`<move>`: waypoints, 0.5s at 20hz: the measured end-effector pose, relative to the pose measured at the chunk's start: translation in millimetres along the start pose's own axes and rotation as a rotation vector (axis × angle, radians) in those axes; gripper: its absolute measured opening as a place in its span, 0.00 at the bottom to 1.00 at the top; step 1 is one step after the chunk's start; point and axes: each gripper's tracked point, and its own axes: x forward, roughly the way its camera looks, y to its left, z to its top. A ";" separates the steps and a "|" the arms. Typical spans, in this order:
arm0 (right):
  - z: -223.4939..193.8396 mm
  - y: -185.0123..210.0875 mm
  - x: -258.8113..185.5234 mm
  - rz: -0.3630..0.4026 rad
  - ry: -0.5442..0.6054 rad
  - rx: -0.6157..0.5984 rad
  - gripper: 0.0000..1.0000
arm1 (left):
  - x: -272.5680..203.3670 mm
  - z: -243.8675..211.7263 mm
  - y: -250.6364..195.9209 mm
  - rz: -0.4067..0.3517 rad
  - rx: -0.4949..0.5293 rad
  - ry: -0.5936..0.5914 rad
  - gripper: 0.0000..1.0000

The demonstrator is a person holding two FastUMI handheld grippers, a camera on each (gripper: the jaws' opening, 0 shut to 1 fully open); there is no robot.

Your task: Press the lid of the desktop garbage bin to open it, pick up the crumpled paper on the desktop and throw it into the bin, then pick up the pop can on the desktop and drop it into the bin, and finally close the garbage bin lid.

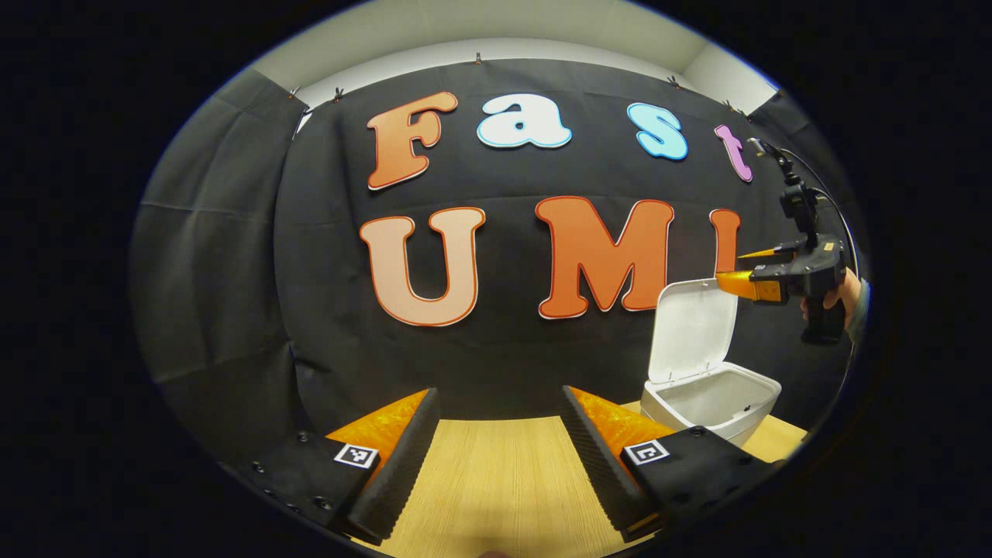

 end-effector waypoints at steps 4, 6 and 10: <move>16.8 -4.3 21.0 -0.002 0.004 0.000 0.86 | -2.0 -0.7 11.8 0.027 0.000 0.001 0.99; 19.7 -9.5 33.7 -0.021 0.021 -0.015 0.85 | -4.7 0.1 16.8 0.040 0.004 0.000 0.99; 22.8 -8.6 53.2 -0.012 0.038 -0.008 0.86 | -6.7 -2.8 25.7 0.060 0.002 0.009 0.99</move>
